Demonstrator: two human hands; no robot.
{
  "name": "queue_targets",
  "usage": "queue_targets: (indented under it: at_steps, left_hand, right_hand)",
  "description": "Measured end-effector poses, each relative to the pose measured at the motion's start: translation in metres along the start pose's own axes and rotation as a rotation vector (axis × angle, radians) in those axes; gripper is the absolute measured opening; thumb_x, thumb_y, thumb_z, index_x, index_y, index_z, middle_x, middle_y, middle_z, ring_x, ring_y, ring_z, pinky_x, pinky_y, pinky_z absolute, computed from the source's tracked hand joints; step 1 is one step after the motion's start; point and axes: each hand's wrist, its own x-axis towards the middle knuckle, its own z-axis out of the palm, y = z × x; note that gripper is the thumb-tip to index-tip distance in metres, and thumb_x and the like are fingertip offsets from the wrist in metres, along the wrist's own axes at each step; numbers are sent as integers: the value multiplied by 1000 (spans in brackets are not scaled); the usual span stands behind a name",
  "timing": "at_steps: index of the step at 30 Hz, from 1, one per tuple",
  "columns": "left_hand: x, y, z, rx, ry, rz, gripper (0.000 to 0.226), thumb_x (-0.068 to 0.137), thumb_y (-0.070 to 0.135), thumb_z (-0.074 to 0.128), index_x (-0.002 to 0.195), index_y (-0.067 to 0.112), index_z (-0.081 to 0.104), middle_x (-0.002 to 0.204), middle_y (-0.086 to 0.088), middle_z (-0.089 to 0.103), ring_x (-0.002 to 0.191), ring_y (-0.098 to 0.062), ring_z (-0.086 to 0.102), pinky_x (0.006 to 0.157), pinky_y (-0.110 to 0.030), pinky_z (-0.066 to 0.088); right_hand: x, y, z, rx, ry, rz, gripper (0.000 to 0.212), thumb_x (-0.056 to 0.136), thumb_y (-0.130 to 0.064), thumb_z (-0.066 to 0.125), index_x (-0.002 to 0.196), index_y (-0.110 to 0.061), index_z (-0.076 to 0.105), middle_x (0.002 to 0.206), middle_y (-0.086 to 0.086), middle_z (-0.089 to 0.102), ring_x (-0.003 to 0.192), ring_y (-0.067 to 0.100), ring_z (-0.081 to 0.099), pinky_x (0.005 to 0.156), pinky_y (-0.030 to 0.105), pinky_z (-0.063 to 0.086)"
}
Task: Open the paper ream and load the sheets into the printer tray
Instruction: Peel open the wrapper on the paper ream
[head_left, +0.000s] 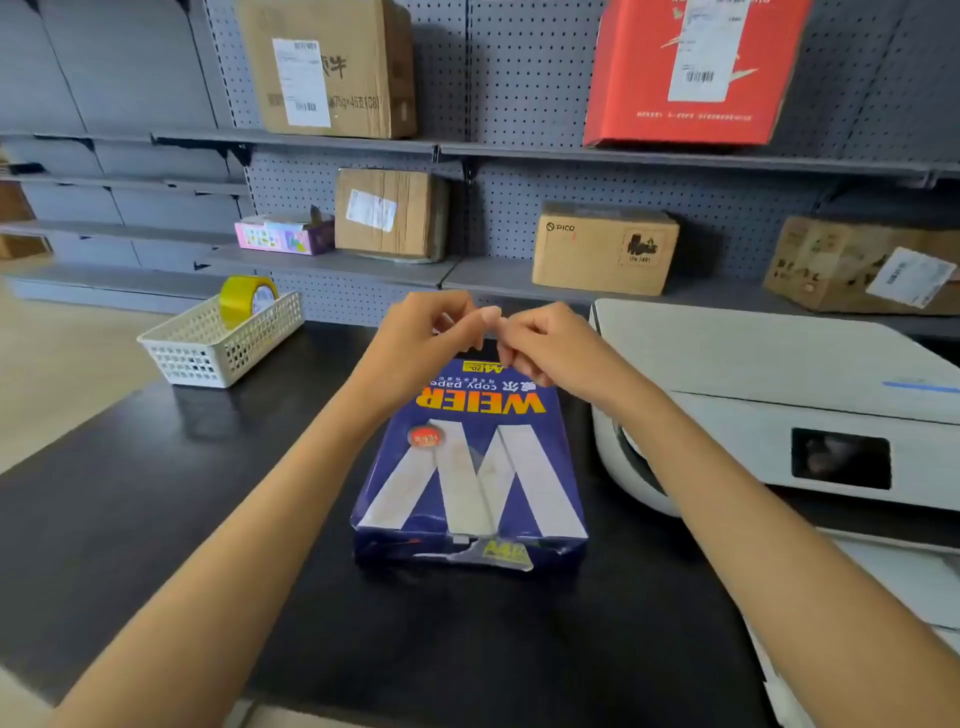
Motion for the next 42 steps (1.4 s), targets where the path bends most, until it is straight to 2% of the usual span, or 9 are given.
queue_targets:
  at_steps: [3,7,11,13,16,18,23,36,42]
  left_hand:
    - [-11,-22,9,3,-58,-55,36,96,38,55,67,17,60,59,7,61,57,-8,53,60,-21,42]
    - [-29,-56,23,96,-175,-177,29,97,35,54,80,17,69,78,0,70,78,-20,64,74,-42,54]
    - [-41,-86,32,149,-240,-218,13,92,25,61,89,22,73,88,9,70,83,-10,64,82,-43,54]
    - [-46,-99,35,208,-221,-223,16,91,16,61,89,28,72,92,13,68,90,-11,64,85,-44,53]
    - [-52,-112,39,343,-189,-219,27,91,8,57,94,31,70,96,12,62,96,-16,60,83,-46,52]
    - [-56,-116,42,395,-176,-180,28,92,7,55,98,30,70,98,10,60,100,-18,57,83,-44,51]
    - [-63,-120,50,421,-115,-186,24,96,12,53,103,28,70,116,4,63,108,-20,54,84,-37,50]
    - [-64,-125,49,385,-110,-186,24,96,13,51,102,29,68,110,4,63,102,-19,54,80,-38,51]
    - [-64,-126,51,380,-99,-181,16,96,23,55,104,29,68,109,6,62,102,-16,54,79,-31,48]
  right_hand:
    - [-2,17,21,-95,-73,61,39,101,-33,46,71,-19,67,55,-6,60,43,4,53,47,12,39]
    - [-6,44,45,-184,-207,141,25,99,-14,47,93,-18,71,87,2,70,63,4,58,48,6,40]
    - [-7,58,61,-244,-228,139,30,95,-6,51,110,-21,73,114,3,68,99,15,61,91,35,50]
    - [-6,60,67,-278,-231,141,36,95,-3,46,114,-20,71,109,3,65,106,21,59,96,42,48]
    - [-3,62,76,-341,-261,147,32,97,-5,47,117,-21,67,99,0,59,94,22,57,88,42,50]
    - [-1,62,83,-367,-268,151,27,95,-7,55,114,-22,66,100,0,64,92,20,60,82,39,53]
    - [2,59,90,-468,-226,142,19,93,-8,61,104,-20,70,109,4,69,100,23,64,86,43,55]
    - [7,52,88,-519,-241,104,18,92,-7,63,104,-16,73,110,6,69,101,26,64,77,35,52]
    - [12,59,85,-478,-290,98,26,92,-2,59,106,-21,71,112,8,68,101,27,63,89,46,55]
